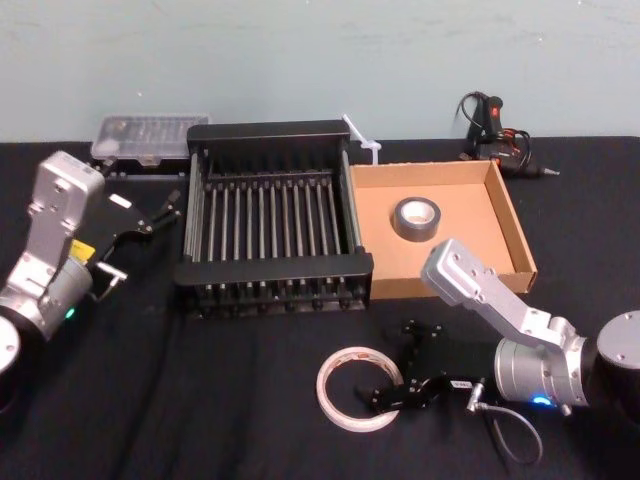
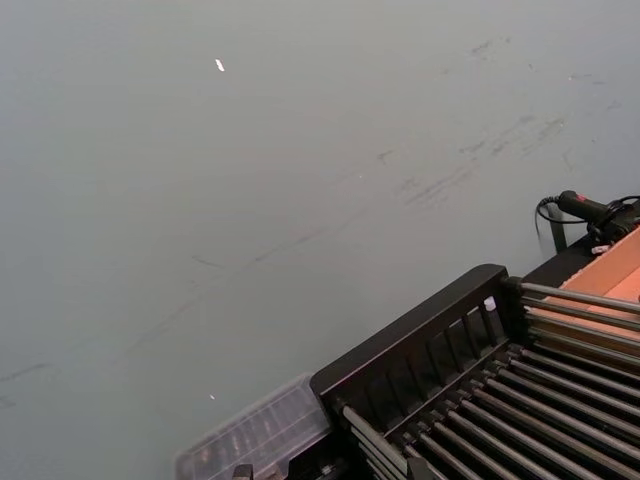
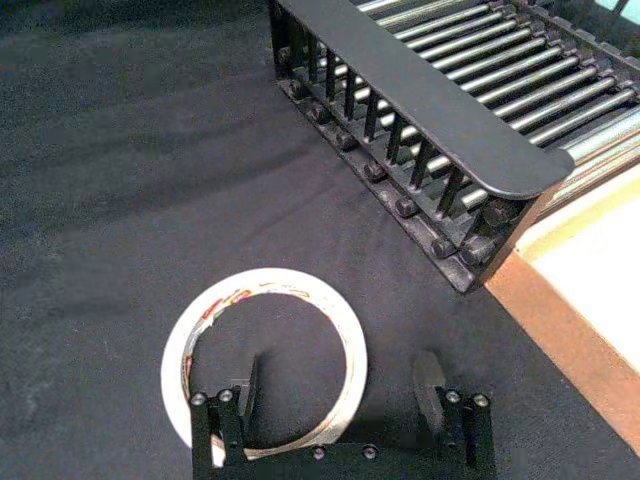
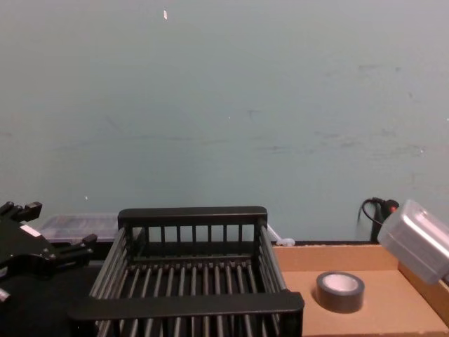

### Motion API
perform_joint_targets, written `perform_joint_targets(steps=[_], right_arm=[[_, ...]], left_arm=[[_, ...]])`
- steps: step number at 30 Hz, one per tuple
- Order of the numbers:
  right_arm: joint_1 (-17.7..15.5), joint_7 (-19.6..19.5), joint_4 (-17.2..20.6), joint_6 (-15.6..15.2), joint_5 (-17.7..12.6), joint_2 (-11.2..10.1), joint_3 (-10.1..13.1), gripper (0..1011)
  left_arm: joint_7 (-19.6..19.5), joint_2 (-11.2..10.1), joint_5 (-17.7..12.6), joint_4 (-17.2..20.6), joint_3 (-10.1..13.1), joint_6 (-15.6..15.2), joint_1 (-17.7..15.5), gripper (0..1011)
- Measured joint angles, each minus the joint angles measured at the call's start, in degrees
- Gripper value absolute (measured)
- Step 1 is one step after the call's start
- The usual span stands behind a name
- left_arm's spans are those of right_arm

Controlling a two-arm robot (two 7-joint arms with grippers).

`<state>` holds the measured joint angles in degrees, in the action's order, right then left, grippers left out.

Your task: Pick up the white tape and place it into the black box , Pick up the silver tape and place it into the brown box.

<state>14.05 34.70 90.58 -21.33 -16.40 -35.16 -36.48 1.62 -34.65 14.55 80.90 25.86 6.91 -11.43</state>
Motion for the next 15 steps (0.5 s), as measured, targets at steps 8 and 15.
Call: perform_joint_targets(steps=[8, 15], right_arm=[[-0.02, -0.03, 0.00, 0.02, 0.00, -0.02, 0.02, 1002], [-0.02, -0.06, 0.01, 0.04, 0.00, -0.04, 0.04, 1002]], left_arm=[[0.00, 0.00, 0.00, 0.00, 0.00, 0.00, 0.00, 1001], [0.00, 0.00, 0.00, 0.00, 0.00, 0.00, 0.00, 1001]])
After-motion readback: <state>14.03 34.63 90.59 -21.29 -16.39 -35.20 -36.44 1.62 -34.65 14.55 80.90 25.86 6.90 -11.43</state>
